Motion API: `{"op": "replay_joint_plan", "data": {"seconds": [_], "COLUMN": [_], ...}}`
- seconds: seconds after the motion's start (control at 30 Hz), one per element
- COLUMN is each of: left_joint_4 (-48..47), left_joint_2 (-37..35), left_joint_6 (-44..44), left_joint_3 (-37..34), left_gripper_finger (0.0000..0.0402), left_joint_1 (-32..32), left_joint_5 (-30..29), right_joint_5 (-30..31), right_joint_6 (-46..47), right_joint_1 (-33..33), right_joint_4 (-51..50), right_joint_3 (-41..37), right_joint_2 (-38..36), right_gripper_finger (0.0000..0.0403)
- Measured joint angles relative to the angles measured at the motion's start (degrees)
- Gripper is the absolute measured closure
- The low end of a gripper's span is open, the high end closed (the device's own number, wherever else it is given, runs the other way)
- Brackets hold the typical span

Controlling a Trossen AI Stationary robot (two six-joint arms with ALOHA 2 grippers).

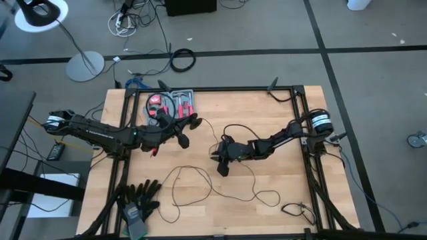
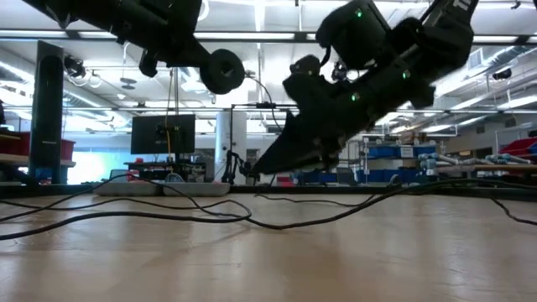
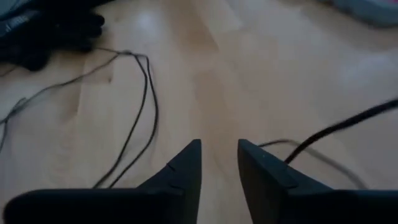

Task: Coil cords
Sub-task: Coil the black wire onto the spool

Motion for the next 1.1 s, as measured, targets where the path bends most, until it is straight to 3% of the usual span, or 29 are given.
{"op": "replay_joint_plan", "data": {"seconds": [0.27,0.37,0.67,0.83,1.1], "left_joint_4": [-1.8,-0.9,31.6,45.3,44.9], "left_joint_2": [0.0,0.4,6.6,9.5,9.6], "left_joint_6": [-0.6,-1.2,-5.9,-4.3,0.3], "left_joint_3": [0.0,-0.3,-14.8,-19.3,-17.8], "left_gripper_finger": [0.0401,0.0401,0.0401,0.0401,0.0401], "left_joint_1": [0.0,0.0,0.0,0.0,0.0], "left_joint_5": [-1.4,-1.4,4.2,5.5,5.5], "right_joint_5": [0.2,2.3,10.3,10.0,9.8], "right_joint_6": [-1.6,-3.7,-9.5,-9.2,-12.2], "right_joint_1": [-2.4,-3.0,-3.0,-3.4,-3.6], "right_joint_4": [-15.6,-17.1,-23.4,-14.2,0.0], "right_joint_3": [0.0,0.0,-0.2,-2.8,-3.0], "right_joint_2": [-14.3,-19.0,-25.4,-22.5,-15.6], "right_gripper_finger": [0.0283,0.0286,0.0290,0.0290,0.0290]}}
